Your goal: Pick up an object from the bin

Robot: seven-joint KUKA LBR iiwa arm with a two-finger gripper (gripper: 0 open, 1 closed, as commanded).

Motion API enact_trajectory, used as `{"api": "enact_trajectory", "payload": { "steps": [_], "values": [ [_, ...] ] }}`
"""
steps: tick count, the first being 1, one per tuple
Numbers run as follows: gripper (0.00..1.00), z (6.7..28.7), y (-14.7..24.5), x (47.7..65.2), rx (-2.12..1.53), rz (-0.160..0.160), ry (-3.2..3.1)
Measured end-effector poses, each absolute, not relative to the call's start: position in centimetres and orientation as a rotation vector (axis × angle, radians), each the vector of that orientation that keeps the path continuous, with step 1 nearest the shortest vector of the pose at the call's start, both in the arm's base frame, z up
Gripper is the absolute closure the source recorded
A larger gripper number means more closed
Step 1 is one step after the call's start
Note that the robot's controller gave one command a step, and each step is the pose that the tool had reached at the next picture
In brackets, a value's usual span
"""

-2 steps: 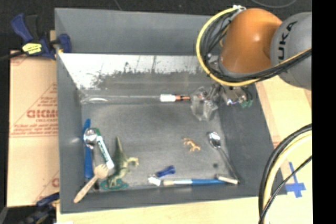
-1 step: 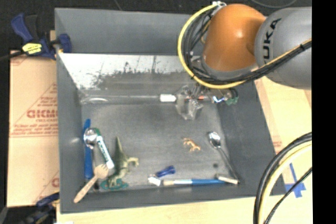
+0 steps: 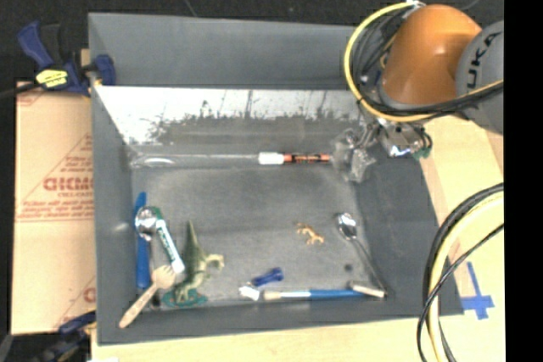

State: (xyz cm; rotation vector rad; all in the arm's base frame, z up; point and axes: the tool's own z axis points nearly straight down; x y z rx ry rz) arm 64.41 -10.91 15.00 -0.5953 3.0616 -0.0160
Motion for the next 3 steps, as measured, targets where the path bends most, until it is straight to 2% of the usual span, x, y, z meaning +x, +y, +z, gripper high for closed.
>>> {"api": "enact_trajectory", "payload": {
  "steps": [1,2,3],
  "values": [
    [1.0,13.9,-0.1,64.7,-0.713,-0.006,3.038],
    [1.0,9.2,-6.9,64.7,-0.603,-0.023,3.064],
    [1.0,12.4,-5.3,65.6,-0.674,-0.007,3.033]
  ]
}}
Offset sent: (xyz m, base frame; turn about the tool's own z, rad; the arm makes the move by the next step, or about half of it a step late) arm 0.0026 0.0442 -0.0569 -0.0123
